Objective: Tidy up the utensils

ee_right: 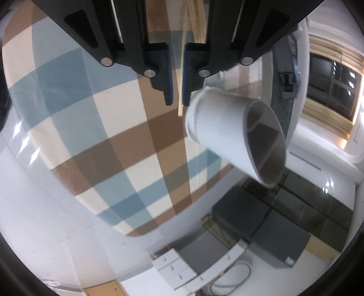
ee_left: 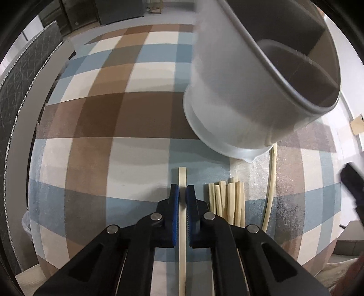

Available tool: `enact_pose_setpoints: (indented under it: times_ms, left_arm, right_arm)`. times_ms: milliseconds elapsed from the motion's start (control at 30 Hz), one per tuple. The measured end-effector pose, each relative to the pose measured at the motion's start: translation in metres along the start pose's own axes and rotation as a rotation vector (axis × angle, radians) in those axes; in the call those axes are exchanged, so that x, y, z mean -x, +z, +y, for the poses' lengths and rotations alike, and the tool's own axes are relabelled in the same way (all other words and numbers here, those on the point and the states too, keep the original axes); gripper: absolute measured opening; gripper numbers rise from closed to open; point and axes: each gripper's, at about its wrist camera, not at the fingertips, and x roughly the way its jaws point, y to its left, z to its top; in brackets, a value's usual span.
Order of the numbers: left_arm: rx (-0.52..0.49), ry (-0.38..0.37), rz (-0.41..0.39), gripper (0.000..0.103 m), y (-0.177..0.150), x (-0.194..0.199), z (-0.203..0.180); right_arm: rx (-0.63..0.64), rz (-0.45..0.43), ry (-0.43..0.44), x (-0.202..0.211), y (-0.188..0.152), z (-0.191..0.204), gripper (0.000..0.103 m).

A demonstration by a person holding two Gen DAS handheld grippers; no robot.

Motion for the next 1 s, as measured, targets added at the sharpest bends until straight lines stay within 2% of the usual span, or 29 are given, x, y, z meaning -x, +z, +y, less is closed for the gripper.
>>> enact_pose_setpoints:
  times_ms: [33,133,233,433,500,533,600,800,1000]
  left_arm:
    - [0.019,-0.021,-0.007,0.002,-0.002,0.004,0.007]
    - [0.059,-0.063,-0.035,0.002,-0.01,0.017,0.029]
    - [0.098,-0.109,-0.064,0.002,-0.024,0.033,0.054]
    - [0.142,-0.168,-0.11,0.002,-0.03,0.049,0.082]
    - [0.163,-0.196,-0.109,0.002,-0.029,0.049,0.079]
    - [0.176,-0.211,-0.111,0.002,-0.03,0.051,0.083]
    - [0.184,-0.214,-0.121,0.002,-0.015,0.055,0.068]
    - [0.177,-0.235,-0.136,0.002,-0.016,0.064,0.063]
    - [0.197,-0.268,-0.14,0.002,-0.015,0.067,0.066]
  right_arm:
    - [0.019,0.024,-0.017,-0.008,-0.001,0.002,0.022]
    - [0.095,0.081,-0.057,-0.033,-0.009,0.015,0.029]
    - [0.198,0.109,-0.114,-0.057,-0.018,0.033,0.029]
    - [0.358,0.104,-0.252,-0.085,-0.035,0.055,0.029]
    - [0.441,0.081,-0.307,-0.088,-0.045,0.063,0.028]
    - [0.491,0.074,-0.336,-0.089,-0.051,0.068,0.023]
    - [0.564,0.082,-0.378,-0.089,-0.06,0.075,0.009]
    - [0.602,0.144,-0.375,-0.072,-0.08,0.071,0.006]
    - [0.536,0.251,-0.32,-0.053,-0.098,0.063,0.006]
